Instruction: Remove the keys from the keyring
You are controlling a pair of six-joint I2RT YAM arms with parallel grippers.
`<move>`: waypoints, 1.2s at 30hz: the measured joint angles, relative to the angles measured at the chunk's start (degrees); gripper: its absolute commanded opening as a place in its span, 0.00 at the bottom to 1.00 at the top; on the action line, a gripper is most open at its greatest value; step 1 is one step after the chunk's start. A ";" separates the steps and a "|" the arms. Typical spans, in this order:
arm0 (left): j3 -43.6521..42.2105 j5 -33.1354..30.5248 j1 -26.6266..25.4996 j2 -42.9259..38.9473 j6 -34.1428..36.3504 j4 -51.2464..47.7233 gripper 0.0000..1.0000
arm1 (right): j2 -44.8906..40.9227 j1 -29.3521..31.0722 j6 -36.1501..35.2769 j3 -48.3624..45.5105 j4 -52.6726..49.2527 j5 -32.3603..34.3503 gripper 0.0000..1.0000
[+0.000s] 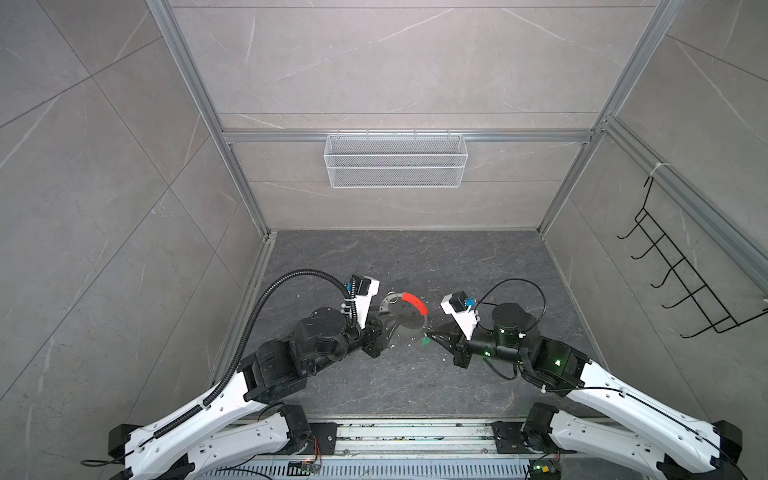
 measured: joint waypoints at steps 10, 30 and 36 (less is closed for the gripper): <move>-5.79 -5.86 0.00 -8.11 0.13 -1.81 0.54 | -0.79 0.04 -1.49 3.08 -4.50 -3.15 0.00; -10.54 17.07 0.07 -0.72 11.67 12.52 0.41 | -0.72 0.04 -2.64 6.38 -7.19 -10.95 0.00; -10.54 18.99 0.07 -0.11 13.00 13.68 0.36 | -0.09 0.04 -3.28 7.76 -7.72 -12.59 0.00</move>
